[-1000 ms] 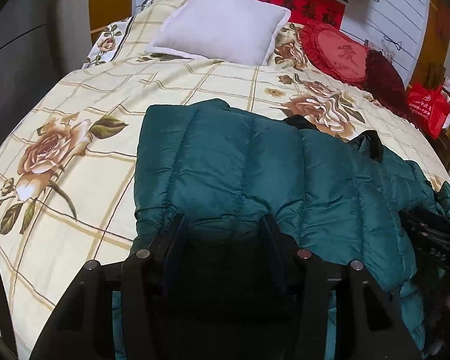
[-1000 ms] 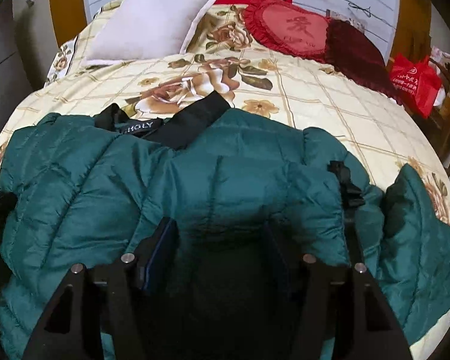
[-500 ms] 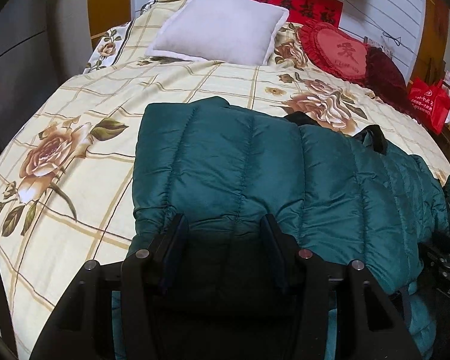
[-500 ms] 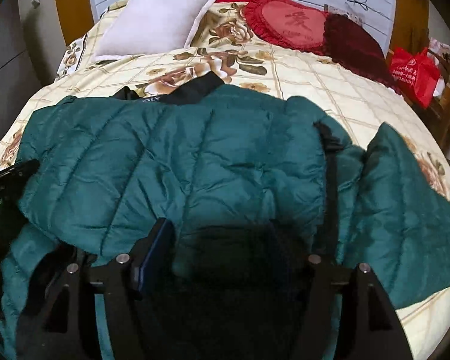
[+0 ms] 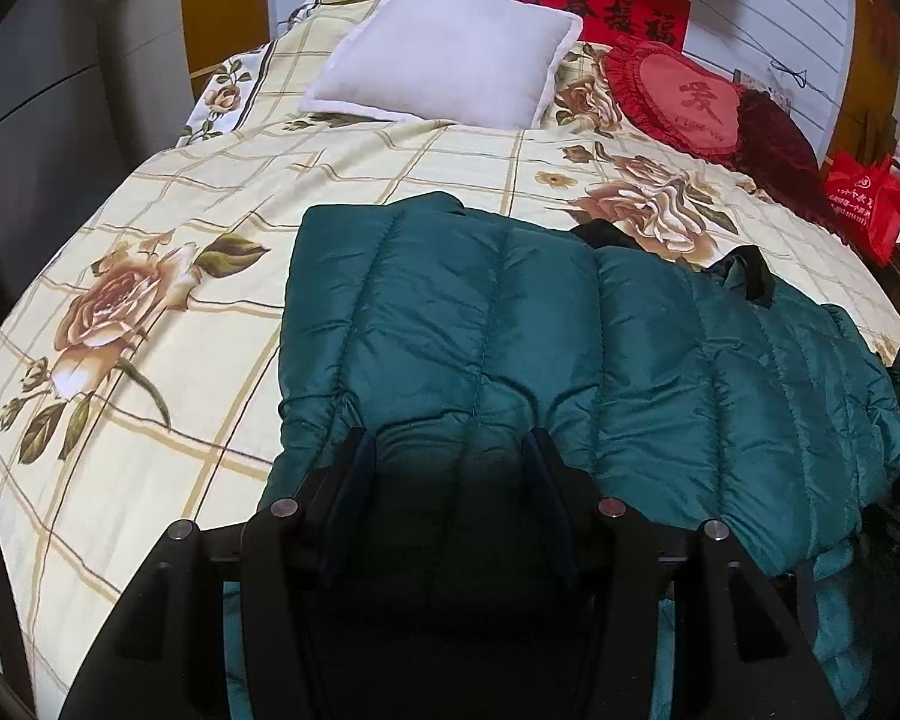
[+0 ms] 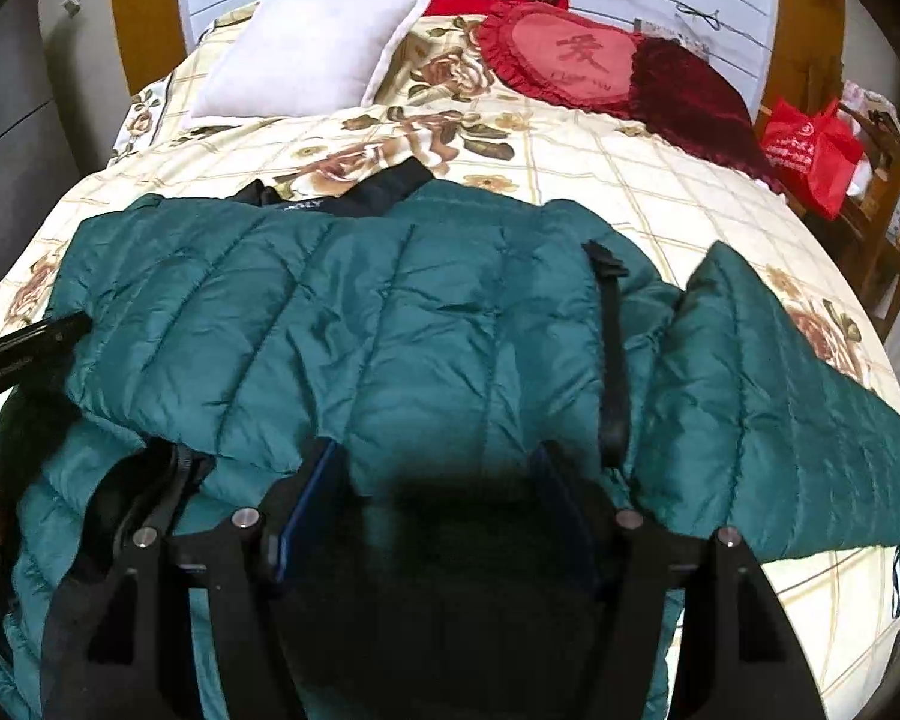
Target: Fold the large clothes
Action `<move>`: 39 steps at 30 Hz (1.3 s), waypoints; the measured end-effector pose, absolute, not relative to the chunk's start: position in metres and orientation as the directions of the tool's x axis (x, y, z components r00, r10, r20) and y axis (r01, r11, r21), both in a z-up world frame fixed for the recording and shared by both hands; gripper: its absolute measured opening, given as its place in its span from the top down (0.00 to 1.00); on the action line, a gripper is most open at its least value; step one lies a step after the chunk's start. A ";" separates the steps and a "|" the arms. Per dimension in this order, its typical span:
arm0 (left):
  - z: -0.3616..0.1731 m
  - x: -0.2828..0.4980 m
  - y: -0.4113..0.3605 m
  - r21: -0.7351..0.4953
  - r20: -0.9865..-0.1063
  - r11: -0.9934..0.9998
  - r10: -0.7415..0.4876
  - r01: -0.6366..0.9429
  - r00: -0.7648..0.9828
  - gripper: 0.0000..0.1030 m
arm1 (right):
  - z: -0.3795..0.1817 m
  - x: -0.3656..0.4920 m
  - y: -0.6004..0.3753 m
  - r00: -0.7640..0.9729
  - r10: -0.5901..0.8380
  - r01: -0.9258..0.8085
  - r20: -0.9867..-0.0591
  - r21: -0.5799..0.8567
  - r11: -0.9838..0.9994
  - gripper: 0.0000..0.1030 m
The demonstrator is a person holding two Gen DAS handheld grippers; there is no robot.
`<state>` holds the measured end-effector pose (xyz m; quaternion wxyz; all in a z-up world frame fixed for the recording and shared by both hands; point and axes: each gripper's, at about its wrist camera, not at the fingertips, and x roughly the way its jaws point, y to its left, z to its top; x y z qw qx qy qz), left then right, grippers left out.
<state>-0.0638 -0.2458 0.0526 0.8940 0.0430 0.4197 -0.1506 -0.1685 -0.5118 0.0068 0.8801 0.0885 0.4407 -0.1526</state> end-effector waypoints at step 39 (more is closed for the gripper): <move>0.060 -0.106 -0.292 -0.086 -0.786 0.912 -0.309 0.401 0.535 0.68 | 0.031 -0.215 -0.544 0.577 -0.213 0.430 -0.789 0.072 0.900 0.24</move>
